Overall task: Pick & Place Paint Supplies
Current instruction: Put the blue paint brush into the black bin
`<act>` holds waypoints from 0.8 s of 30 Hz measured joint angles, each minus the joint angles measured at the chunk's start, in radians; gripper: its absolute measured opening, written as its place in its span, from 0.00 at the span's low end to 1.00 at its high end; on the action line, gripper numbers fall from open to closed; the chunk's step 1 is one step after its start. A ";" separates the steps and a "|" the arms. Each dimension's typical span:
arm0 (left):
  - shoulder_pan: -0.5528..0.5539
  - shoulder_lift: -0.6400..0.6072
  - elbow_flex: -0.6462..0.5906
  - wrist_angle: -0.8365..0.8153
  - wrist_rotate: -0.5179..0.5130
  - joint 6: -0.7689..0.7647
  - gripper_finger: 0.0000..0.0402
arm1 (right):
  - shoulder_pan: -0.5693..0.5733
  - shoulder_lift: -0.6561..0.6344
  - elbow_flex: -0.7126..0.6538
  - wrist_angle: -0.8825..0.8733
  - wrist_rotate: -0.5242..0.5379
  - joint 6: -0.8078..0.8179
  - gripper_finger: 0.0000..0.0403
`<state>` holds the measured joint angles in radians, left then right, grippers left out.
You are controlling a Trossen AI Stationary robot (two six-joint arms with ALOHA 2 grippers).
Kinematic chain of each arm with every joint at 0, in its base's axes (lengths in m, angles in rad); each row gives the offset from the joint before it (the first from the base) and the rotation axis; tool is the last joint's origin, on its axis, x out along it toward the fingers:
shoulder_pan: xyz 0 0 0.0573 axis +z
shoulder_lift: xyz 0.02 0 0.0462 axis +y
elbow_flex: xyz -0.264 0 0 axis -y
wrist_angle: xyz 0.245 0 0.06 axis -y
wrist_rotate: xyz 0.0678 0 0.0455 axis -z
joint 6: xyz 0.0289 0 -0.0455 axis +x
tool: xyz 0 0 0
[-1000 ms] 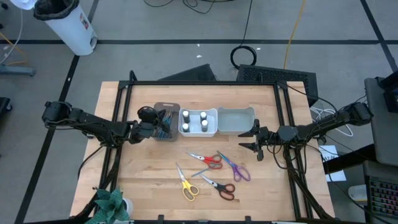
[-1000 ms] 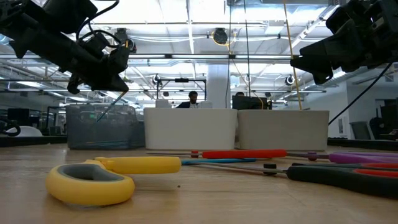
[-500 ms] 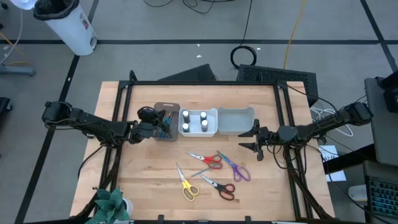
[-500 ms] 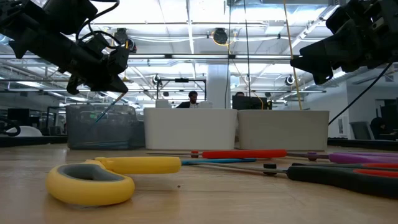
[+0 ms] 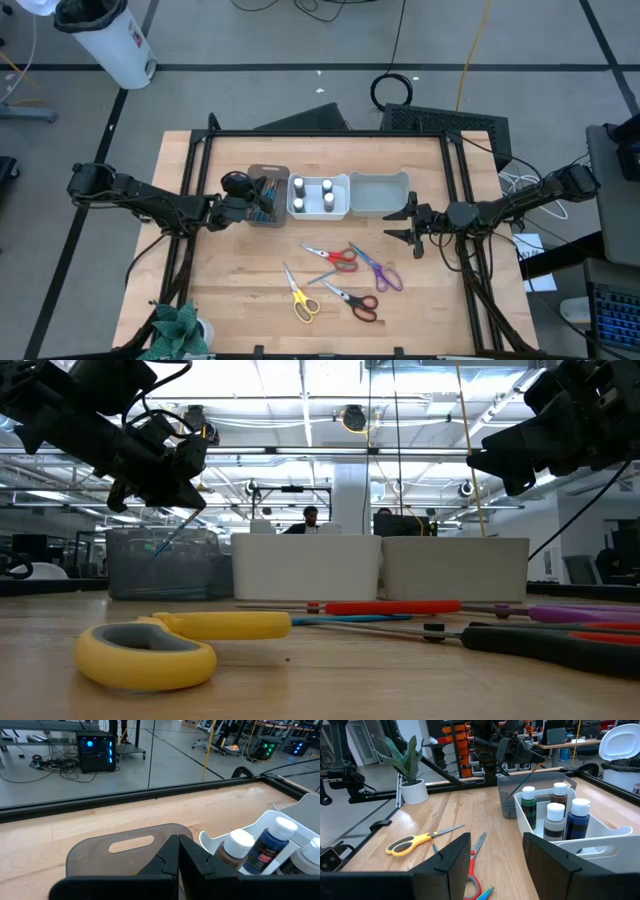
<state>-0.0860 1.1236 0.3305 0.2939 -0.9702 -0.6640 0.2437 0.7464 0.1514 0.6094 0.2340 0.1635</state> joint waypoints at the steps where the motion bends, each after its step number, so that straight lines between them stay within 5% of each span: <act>1: 0.000 0.000 0.000 0.000 0.001 0.000 0.01 | 0.000 0.000 0.000 0.000 0.000 0.000 0.42; 6: 0.003 0.000 0.000 0.001 -0.004 -0.018 0.06 | 0.000 0.000 0.000 0.000 0.000 0.000 0.42; 15: 0.003 0.000 0.000 0.058 -0.014 0.020 0.44 | 0.000 0.000 0.000 0.000 0.000 0.000 0.42; 24: -0.049 -0.026 0.000 0.398 0.257 0.328 0.63 | 0.000 0.000 0.000 0.000 0.000 0.000 0.42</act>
<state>-0.1355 1.0977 0.3305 0.6924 -0.7131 -0.3359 0.2439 0.7464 0.1514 0.6094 0.2341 0.1636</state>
